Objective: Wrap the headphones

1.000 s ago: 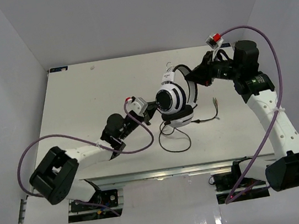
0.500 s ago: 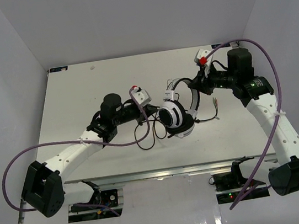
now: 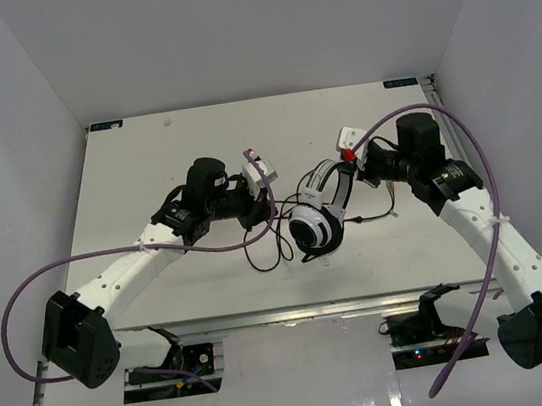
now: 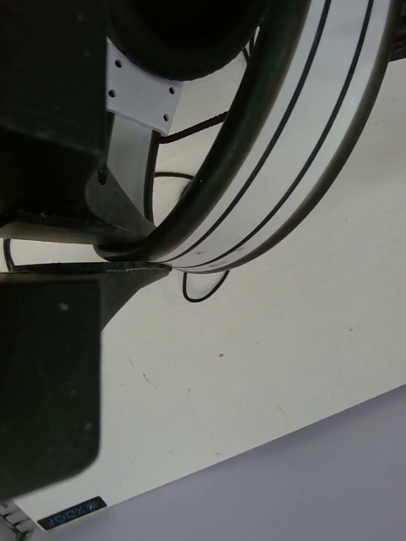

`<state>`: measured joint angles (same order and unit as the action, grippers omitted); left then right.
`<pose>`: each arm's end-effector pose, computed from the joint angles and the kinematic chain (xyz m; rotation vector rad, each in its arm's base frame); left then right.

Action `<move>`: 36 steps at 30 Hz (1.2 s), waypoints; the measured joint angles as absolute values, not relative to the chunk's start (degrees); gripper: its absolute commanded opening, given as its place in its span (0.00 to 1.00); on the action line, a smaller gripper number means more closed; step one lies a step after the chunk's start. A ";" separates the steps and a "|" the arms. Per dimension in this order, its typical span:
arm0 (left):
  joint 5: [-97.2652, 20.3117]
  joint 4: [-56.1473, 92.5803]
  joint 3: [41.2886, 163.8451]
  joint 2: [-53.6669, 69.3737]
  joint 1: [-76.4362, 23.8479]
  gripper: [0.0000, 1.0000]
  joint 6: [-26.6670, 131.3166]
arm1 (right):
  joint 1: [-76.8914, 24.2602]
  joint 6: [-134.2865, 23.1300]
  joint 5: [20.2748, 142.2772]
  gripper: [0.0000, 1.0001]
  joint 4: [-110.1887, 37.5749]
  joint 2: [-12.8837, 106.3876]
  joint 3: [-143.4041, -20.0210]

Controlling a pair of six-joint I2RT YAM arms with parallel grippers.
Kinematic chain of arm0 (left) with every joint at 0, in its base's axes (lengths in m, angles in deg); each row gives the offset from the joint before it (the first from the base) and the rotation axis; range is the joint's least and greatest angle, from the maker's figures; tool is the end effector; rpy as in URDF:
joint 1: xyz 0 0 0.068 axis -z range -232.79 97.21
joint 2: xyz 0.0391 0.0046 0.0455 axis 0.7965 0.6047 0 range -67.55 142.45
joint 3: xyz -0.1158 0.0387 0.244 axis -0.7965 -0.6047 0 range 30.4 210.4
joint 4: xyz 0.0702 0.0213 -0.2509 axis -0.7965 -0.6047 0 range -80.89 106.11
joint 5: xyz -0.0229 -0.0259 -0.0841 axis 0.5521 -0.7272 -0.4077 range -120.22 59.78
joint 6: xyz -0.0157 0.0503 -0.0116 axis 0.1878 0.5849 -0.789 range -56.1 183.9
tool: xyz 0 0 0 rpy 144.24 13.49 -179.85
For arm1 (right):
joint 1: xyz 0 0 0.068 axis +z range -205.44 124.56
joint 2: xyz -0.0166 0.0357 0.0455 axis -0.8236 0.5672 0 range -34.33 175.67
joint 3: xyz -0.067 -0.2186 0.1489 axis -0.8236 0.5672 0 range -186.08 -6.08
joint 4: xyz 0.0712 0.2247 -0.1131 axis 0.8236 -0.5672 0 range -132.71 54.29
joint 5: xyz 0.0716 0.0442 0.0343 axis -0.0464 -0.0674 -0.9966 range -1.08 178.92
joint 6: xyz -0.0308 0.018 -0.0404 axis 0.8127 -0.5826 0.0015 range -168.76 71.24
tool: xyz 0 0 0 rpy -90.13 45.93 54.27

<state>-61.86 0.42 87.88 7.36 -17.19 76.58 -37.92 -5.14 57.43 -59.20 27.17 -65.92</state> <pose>0.2251 -0.1842 0.2952 1.1744 1.8175 -0.8242 0.2185 0.0885 0.3541 -1.2722 1.4777 0.2517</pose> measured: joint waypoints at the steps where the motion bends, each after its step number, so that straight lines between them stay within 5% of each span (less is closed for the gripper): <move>1: -62.23 -0.42 88.61 7.36 -17.25 0.13 76.27 | -37.15 -4.47 58.20 0.08 -58.42 27.16 -65.66; 6: -65.12 -2.96 89.84 7.97 -17.97 0.19 74.08 | -34.74 -1.76 62.22 0.08 -56.36 27.19 -65.41; 23: -78.31 -0.85 89.84 13.66 -19.49 0.18 66.86 | -32.99 2.41 80.82 0.08 -52.67 30.80 -60.57; 36: -81.86 14.16 91.85 14.87 -20.39 0.24 39.06 | -28.59 -12.08 92.55 0.08 -42.87 33.08 -58.63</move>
<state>-81.86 14.16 91.85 14.87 -20.39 39.06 -28.59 -12.08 92.55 -42.87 33.08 -58.63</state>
